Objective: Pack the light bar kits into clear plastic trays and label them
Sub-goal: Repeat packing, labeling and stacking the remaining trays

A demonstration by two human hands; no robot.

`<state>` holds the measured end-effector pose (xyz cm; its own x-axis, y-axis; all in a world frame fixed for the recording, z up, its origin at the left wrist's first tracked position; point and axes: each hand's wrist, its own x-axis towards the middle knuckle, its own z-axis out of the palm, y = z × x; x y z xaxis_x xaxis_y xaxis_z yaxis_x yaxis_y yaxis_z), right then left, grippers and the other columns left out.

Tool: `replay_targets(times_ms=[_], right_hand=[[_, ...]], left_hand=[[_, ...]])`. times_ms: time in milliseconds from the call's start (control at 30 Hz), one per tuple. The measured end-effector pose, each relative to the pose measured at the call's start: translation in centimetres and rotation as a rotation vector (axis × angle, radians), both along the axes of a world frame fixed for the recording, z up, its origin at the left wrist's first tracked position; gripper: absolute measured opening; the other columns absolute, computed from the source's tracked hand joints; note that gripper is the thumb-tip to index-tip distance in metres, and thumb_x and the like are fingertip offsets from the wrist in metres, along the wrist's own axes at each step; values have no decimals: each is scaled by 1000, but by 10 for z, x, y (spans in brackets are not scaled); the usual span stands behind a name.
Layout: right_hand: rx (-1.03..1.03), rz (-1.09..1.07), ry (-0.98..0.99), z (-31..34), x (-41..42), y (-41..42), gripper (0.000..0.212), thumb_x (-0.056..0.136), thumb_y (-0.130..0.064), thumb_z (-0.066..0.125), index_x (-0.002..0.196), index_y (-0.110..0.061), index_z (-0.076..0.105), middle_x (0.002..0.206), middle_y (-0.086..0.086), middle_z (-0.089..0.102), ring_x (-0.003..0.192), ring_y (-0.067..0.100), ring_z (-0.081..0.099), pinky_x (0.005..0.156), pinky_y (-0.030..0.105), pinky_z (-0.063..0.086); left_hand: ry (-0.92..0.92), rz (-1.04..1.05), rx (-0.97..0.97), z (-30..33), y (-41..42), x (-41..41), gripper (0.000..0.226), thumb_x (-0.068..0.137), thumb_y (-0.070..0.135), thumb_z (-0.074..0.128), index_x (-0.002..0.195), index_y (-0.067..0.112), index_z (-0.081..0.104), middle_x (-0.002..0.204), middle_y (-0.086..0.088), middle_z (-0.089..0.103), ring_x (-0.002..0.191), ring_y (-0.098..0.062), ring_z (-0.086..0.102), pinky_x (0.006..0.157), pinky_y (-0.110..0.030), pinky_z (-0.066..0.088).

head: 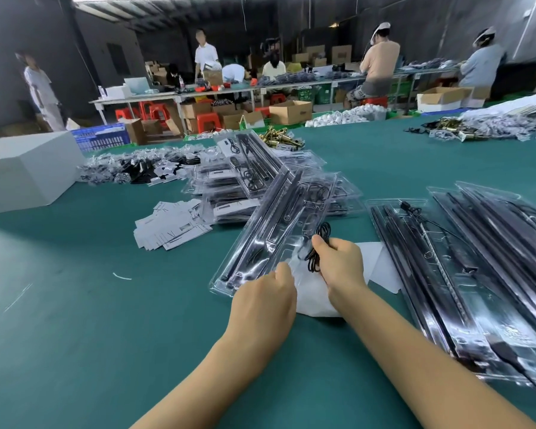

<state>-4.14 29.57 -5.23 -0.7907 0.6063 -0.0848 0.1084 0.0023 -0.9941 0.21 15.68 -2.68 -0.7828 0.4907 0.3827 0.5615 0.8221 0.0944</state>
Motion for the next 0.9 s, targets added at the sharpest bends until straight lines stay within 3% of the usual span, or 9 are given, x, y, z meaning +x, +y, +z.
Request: replay_targets(times_ms=[100, 167, 233, 300, 400, 667, 767, 900], right_hand=[[139, -21, -13, -2, 0, 2, 26, 94, -25, 56, 72, -15, 46, 62, 4, 45, 57, 19, 36, 51, 30, 27], [164, -30, -8, 1, 2, 1, 8, 95, -27, 56, 101, -23, 52, 80, 1, 59, 66, 15, 52, 54, 25, 36], [187, -38, -27, 2, 1, 1, 24, 95, -29, 56, 111, -17, 43, 85, -1, 55, 67, 11, 51, 56, 27, 38], [284, -43, -51, 3, 1, 0, 24, 96, -28, 54, 103, -11, 38, 82, 2, 53, 63, 14, 48, 58, 31, 39], [484, -20, -78, 6, 1, -3, 20, 98, -25, 50, 98, -8, 38, 71, 2, 51, 58, 16, 46, 50, 31, 35], [747, -53, -147, 10, 3, -12, 17, 98, -22, 42, 86, -10, 40, 66, 1, 47, 54, 14, 39, 45, 29, 21], [752, -92, -137, 7, 3, -14, 24, 98, -24, 44, 77, -13, 41, 63, 1, 48, 53, 14, 38, 45, 29, 20], [555, -98, -139, 2, -1, -12, 32, 95, -27, 51, 66, -14, 46, 60, 1, 53, 54, 17, 42, 48, 26, 28]], left_hand=[[-53, 32, 71, -13, 0, -9, 30, 92, 10, 53, 74, 13, 29, 52, -1, 28, 49, -31, 36, 43, -31, 17], [-70, 36, 153, -17, -2, -14, 24, 99, 17, 37, 77, 12, 31, 60, -4, 38, 60, -32, 44, 52, -36, 30], [-111, 20, 319, -15, -3, -15, 23, 99, 19, 39, 78, 9, 38, 64, -10, 51, 65, -36, 50, 59, -40, 38], [-139, 37, 442, -14, -4, -16, 24, 97, 22, 43, 80, 5, 44, 67, -13, 60, 65, -35, 52, 62, -43, 41], [-151, 59, 472, -15, -5, -18, 25, 96, 22, 45, 79, 4, 47, 67, -12, 62, 65, -34, 53, 62, -44, 41], [-238, 118, 563, -14, -6, -21, 26, 94, 24, 49, 73, 11, 46, 62, -6, 60, 54, -21, 44, 53, -29, 33], [-244, 131, 562, -14, -6, -21, 27, 94, 25, 50, 71, 12, 44, 60, -4, 58, 51, -15, 38, 50, -24, 31], [-257, 148, 562, -12, -7, -21, 26, 94, 26, 51, 72, 13, 47, 61, -3, 58, 52, -15, 40, 51, -26, 32]])
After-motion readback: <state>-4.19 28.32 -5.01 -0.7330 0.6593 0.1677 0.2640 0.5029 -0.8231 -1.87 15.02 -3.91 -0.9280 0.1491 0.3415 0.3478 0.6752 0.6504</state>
